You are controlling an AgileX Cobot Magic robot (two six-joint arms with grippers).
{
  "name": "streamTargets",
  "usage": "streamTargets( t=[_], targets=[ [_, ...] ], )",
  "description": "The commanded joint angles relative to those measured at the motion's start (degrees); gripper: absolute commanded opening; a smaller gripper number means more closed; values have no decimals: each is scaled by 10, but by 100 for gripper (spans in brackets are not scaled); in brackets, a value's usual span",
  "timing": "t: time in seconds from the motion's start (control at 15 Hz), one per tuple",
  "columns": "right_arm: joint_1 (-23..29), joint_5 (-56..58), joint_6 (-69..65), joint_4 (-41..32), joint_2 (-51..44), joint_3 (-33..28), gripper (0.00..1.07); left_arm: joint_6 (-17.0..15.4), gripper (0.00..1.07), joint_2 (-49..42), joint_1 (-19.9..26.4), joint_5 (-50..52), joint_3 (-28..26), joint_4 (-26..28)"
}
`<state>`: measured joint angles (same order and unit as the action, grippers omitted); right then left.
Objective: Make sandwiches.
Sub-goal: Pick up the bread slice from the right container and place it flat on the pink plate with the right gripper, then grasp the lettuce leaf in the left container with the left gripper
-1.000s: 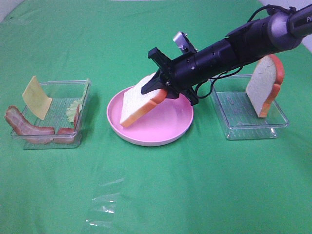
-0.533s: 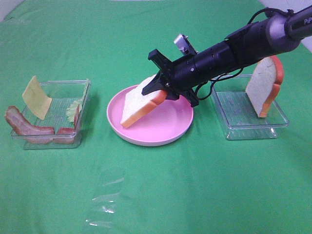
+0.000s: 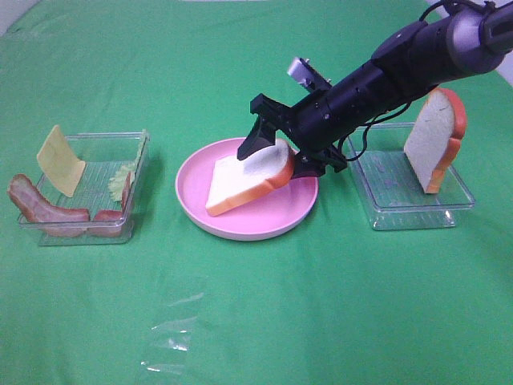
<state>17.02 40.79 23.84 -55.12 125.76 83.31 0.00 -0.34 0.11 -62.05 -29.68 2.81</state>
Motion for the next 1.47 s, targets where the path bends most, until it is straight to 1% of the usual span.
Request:
streamTargets(
  t=[0.07,0.27,0.4,0.47,0.53,0.6,0.67,0.8,0.93,1.07,1.2,1.33,1.4,1.47],
  targets=[
    [0,2,-47,86,-29,3,73,0,102,-9,1,3,1,-2],
    [0,12,-137,222,-68,3,76,0,102,-9,1,3,1,-2],
    [0,26,-169,273,-92,3,77,0,102,-9,1,3,1,-2],
    [0,37,-193,301,-109,3,80,0,102,-9,1,3,1,-2],
    [0,58,-257,376,-144,3,90,0,102,-9,1,3,1,-2],
    [0,74,-290,415,-160,3,91,0,102,-9,1,3,1,-2],
    [0,83,-307,429,-169,3,93,0,102,-9,1,3,1,-2],
    [-1,121,-332,482,-201,3,93,0,102,-9,1,3,1,-2],
    [-19,152,-343,504,-229,3,92,0,102,-9,1,3,1,-2],
    [-65,180,-347,522,-246,3,92,0,102,-9,1,3,1,-2],
    [-109,220,-348,561,-261,3,92,0,102,-9,1,3,1,-2],
    [-138,237,-348,583,-273,3,92,0,102,-9,1,3,1,-2],
    [-162,257,-347,588,-281,3,92,0,102,-9,1,3,1,-2],
    [-162,257,-347,588,-281,3,92,0,102,-9,1,3,1,-2]
  ],
)
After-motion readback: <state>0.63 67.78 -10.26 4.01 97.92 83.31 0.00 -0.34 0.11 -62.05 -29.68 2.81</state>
